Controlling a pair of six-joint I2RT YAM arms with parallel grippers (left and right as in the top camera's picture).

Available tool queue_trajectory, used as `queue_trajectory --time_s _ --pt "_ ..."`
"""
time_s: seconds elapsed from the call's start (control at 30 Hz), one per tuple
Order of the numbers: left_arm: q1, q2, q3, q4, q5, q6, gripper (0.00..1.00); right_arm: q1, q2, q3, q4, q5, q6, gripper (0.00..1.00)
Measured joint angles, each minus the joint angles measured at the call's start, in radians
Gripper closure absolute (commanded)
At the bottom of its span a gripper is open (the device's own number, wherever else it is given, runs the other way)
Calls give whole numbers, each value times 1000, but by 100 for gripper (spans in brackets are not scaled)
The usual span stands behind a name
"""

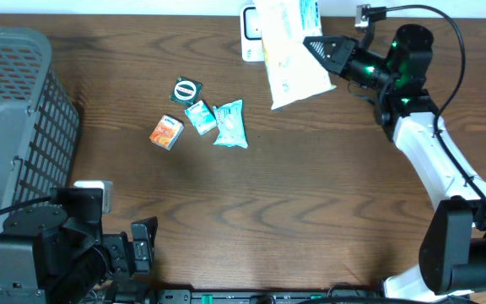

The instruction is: Scan the item barcode

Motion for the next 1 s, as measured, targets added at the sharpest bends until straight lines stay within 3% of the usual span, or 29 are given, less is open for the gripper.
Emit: queue_trajectory --time_s 1.0 --pt "0 0 0 0 0 0 3 84 0 0 -130 140 12 99"
